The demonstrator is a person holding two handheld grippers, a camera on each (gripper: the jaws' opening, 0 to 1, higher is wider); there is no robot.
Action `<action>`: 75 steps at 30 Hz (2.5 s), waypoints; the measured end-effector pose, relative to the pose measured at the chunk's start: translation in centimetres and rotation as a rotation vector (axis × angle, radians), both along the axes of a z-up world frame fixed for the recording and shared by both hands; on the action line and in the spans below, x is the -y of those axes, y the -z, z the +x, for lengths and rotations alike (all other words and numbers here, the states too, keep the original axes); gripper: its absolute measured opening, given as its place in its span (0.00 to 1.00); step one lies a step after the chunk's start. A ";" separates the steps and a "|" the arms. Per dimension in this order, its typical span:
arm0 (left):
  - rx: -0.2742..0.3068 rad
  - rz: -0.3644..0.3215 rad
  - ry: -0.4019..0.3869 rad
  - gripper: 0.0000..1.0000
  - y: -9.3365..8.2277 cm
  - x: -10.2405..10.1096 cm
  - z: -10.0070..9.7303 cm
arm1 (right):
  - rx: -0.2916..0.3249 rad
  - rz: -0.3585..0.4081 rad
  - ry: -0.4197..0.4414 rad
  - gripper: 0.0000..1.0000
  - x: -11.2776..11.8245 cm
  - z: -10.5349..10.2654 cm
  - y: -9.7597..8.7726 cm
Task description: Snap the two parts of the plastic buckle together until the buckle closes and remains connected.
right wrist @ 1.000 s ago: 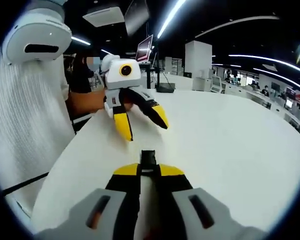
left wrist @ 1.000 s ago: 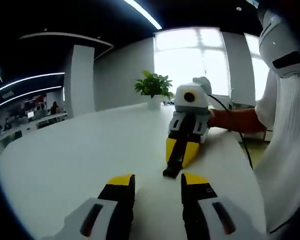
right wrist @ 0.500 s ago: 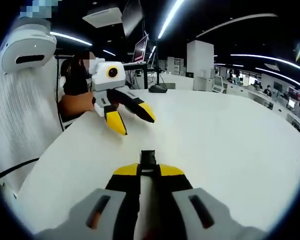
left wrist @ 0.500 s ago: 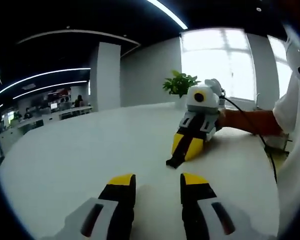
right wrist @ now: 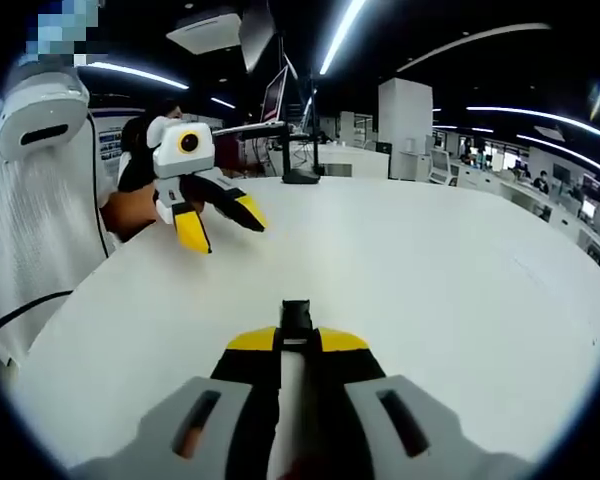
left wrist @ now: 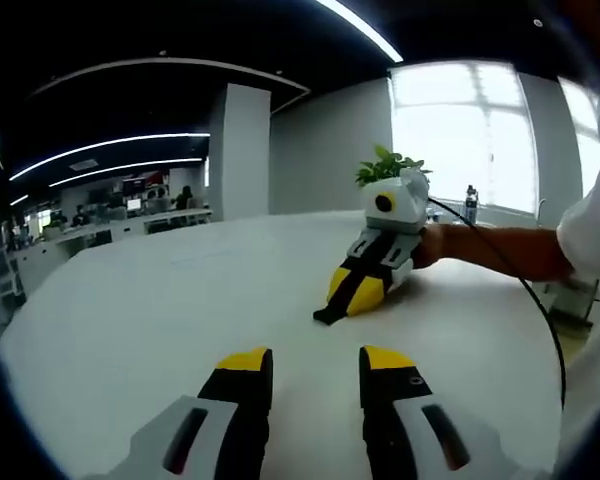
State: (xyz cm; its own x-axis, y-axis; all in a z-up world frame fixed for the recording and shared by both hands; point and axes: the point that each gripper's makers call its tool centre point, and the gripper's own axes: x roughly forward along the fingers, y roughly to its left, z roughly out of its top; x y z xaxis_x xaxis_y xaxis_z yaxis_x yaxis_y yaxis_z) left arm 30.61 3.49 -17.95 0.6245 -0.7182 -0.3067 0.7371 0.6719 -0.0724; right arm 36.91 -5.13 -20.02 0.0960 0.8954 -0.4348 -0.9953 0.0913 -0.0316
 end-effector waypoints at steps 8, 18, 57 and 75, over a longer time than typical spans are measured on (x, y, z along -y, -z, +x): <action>-0.005 -0.005 -0.050 0.33 -0.3 -1.1 0.5 | 0.004 -0.013 -0.012 0.12 0.0 2.0 0.1; 0.003 -0.007 -0.069 0.33 -1.0 -1.4 0.0 | 0.000 -0.015 -0.002 0.12 0.0 4.5 0.4; 0.009 -0.008 -0.107 0.32 -1.3 -3.1 0.4 | -0.019 0.017 0.038 0.23 0.7 6.8 0.6; 0.001 -0.035 -0.097 0.31 -1.6 -2.6 1.0 | -0.063 0.045 0.290 0.28 2.3 6.4 -1.4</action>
State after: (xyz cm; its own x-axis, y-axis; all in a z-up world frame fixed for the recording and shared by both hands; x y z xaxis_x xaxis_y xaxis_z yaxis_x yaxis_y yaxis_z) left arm 31.62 6.10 -16.38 0.6918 -0.6648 -0.2818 0.6690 0.7370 -0.0963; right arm 43.33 -7.45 -18.62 0.3247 0.8531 -0.4084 -0.9274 0.3719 0.0395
